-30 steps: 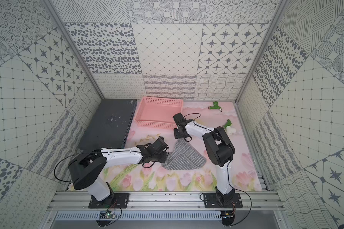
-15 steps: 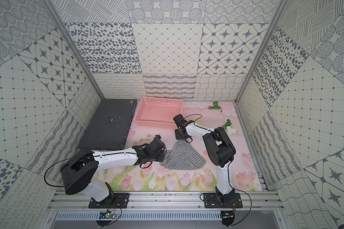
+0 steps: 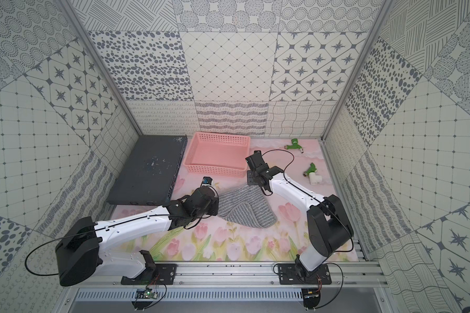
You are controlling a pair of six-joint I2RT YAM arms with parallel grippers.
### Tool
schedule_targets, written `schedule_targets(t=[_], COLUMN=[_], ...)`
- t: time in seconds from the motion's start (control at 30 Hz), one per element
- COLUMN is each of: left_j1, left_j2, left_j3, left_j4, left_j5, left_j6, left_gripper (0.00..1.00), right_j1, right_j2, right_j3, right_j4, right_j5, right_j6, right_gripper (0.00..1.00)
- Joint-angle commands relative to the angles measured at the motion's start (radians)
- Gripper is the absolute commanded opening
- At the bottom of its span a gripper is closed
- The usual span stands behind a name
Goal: Fold the square dishcloth
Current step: Flatten out the cleaning item at the center of the board.
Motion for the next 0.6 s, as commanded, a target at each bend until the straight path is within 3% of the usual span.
schedule_targets(t=[0.0,0.3,0.57], left_j1=[0.011,0.011,0.011], left_j2=[-0.098,-0.3,-0.319], left_j3=[-0.004,0.068,0.167], left_j4=[0.074,0.107,0.032], left_j5=[-0.059,0.108,0.117], left_j6=[0.109,0.306,0.387], left_gripper=[0.0,0.0,0.0], right_j1=[-0.003,-0.003,-0.003], right_j2=[-0.108,-0.448,-0.62], right_j3=[-0.045,-0.108,-0.109], right_j4=[0.057,0.117,0.075], right_j5=[0.063,-0.029,-0.051], right_j6=[0.013,-0.066,-0.096], right_gripper=[0.03,0.04,0.02])
